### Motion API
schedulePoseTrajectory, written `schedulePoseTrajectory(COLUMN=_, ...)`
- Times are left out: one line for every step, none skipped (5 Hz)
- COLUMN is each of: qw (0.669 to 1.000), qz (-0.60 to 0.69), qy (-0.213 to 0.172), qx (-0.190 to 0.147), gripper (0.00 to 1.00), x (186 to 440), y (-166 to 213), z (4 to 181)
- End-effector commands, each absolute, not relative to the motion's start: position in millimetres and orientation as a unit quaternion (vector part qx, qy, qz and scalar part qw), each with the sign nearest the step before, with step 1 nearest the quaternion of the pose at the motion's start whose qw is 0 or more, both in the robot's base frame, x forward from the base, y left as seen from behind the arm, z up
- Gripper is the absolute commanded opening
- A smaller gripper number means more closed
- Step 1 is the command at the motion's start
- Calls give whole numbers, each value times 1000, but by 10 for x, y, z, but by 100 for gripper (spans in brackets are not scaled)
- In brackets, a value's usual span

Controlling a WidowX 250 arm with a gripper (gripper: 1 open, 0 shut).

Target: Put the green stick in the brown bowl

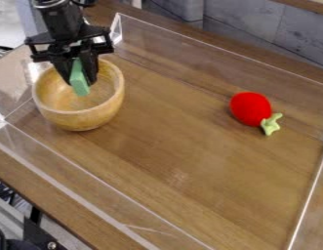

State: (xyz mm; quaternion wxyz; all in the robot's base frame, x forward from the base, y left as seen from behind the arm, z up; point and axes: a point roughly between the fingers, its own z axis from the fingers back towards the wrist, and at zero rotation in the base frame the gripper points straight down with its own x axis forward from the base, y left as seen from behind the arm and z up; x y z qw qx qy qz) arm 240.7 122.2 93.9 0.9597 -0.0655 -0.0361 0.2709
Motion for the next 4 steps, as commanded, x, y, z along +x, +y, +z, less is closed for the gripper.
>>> schedulePoseTrajectory(qw=959, qz=270, qy=-60, qx=-61, gripper=0, x=2488, y=1322, z=1045)
schedulePoseTrajectory(qw=959, qz=271, qy=-59, qx=-62, gripper=0, x=2499, y=1351, z=1032)
schedulePoseTrajectory(qw=959, qz=270, qy=-58, qx=-64, gripper=0, x=2510, y=1376, z=1021)
schedulePoseTrajectory(qw=959, qz=269, qy=-58, qx=-66, gripper=0, x=2521, y=1399, z=1010)
